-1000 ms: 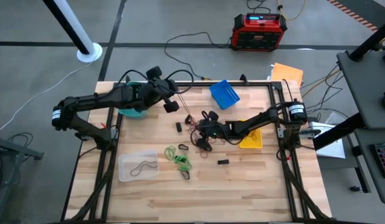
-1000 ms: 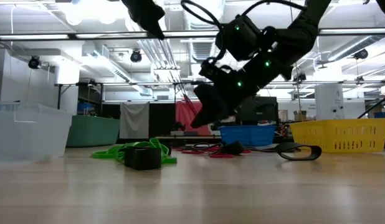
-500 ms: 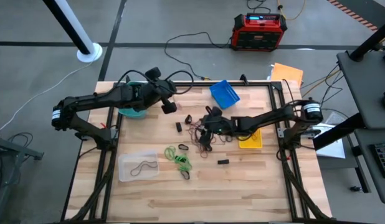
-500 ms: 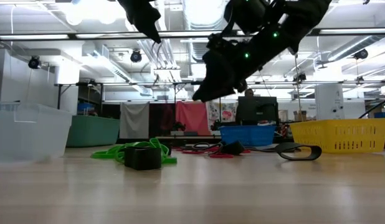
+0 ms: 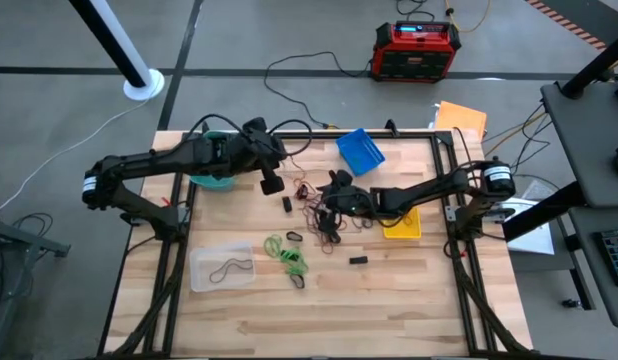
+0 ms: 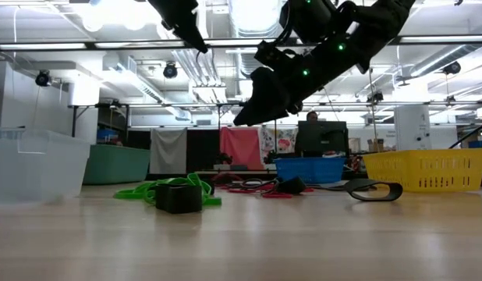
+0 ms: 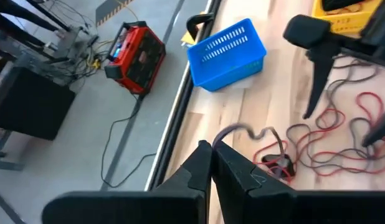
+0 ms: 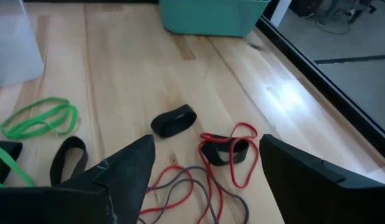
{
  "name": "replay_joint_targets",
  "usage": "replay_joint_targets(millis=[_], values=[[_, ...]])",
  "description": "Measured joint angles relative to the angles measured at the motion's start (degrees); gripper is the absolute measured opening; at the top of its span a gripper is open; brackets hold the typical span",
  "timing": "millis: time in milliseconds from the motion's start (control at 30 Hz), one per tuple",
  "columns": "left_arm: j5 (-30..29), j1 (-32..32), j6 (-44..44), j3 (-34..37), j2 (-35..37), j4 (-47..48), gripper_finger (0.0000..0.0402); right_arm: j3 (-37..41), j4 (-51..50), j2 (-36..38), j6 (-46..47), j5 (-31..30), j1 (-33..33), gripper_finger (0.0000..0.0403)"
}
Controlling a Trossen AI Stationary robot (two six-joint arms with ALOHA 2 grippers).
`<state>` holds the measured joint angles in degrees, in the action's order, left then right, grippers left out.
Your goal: Sort rubber bands into baskets
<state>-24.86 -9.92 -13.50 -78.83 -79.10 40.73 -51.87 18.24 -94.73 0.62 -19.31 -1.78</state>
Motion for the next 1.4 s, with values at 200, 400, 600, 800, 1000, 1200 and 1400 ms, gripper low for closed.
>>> replay_joint_targets(millis=[200,400,600,800,1000,1200,1400], values=[[9.33,2.98,4.90,-0.02,1.65,7.23,0.0000,0.88,0.08,-0.31,-0.19,-0.06,-0.12,0.0281],[24.82,7.54,12.78,-0.02,4.13,18.28,0.0000,1.46,0.07,-0.31,0.05,-0.21,-0.52,0.0277],[25.92,14.95,23.58,-0.02,6.43,28.94,0.0000,1.55,0.06,-0.31,0.28,-0.20,-0.62,0.0278],[25.20,24.38,35.52,2.44,7.75,33.13,0.0000,1.55,0.06,-0.31,0.42,-0.20,-0.63,0.0277],[24.97,32.43,42.93,11.55,9.75,28.87,0.0000,1.55,0.99,-0.31,0.19,-0.20,-1.02,0.0278],[25.19,34.78,51.44,19.89,13.72,23.94,0.0000,0.60,3.75,-0.31,-4.14,-0.19,-2.58,0.0275],[29.11,34.78,59.94,27.09,19.28,24.00,0.0000,-2.90,5.57,-0.31,-12.68,-0.16,-5.93,0.0274]])
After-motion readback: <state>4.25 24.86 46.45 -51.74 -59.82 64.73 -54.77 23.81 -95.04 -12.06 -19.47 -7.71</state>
